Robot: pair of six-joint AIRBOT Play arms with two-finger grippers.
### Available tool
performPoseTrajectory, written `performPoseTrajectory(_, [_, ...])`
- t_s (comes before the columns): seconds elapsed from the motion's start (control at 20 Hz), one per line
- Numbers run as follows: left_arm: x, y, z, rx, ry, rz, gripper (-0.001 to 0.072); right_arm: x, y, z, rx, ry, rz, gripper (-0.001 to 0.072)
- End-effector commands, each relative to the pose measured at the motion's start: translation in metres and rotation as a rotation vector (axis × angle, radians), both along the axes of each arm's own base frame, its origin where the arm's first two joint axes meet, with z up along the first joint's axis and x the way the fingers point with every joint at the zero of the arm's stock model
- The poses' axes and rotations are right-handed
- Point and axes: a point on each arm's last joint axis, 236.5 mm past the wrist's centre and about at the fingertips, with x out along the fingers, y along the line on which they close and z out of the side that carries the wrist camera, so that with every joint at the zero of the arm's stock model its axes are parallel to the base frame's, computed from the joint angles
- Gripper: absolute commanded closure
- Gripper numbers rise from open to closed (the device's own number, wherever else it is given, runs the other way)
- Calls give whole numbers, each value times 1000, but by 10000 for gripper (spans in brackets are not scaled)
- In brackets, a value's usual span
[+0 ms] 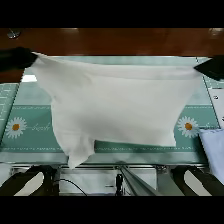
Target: Fold the shirts.
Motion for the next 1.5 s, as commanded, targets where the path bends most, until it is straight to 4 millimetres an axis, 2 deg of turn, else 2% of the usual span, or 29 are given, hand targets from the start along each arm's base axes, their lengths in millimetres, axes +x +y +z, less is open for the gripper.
performPoseTrajectory(0.0, [63, -16, -65, -105, 51, 58, 682, 75, -5, -59, 68, 16, -46, 688])
performPoseTrajectory(0.1, [78, -17, -91, -149, 115, 92, 681, 112, -12, -86, 94, 51, -90, 688])
performPoseTrajectory(0.2, [89, -16, -109, -155, 148, 101, 682, 140, -17, -111, 130, 109, -116, 688])
performPoseTrajectory(0.3, [93, -16, -126, -162, 184, 110, 681, 159, -19, -133, 162, 162, -135, 688])
performPoseTrajectory(0.4, [91, -17, -145, -204, 250, 143, 681, 165, -17, -151, 176, 216, -119, 688])
performPoseTrajectory(0.5, [82, -22, -168, -199, 329, 117, 681, 161, -13, -172, 185, 279, -95, 688])
performPoseTrajectory(0.6, [69, -26, -174, -160, 372, 51, 681, 152, -11, -181, 169, 317, -63, 687])
performPoseTrajectory(0.75, [43, -25, -168, -87, 446, -106, 681, 137, -19, -166, 134, 307, 4, 687])
performPoseTrajectory(0.85, [16, -20, -183, -42, 540, -207, 682, 113, -26, -167, 96, 367, 55, 687])
performPoseTrajectory(1.0, [-12, -16, -213, -42, 679, -234, 681, 83, -33, -199, 23, 509, 57, 688])
performPoseTrajectory(1.2, [-35, -19, -244, -54, 771, -237, 681, 66, -24, -236, 17, 576, 46, 687])
performPoseTrajectory(1.25, [-36, -20, -246, -67, 784, -217, 648, 65, -21, -242, 34, 581, 31, 667])
performPoseTrajectory(1.3, [-37, -21, -246, -79, 794, -198, 448, 64, -21, -245, 48, 593, 1, 411])
performPoseTrajectory(1.35, [-42, -24, -243, -83, 812, -216, 9, 63, -20, -246, 53, 600, 2, 67])
performPoseTrajectory(1.45, [-60, -20, -237, -63, 881, -265, -2, 50, -20, -240, 60, 641, 14, 92])
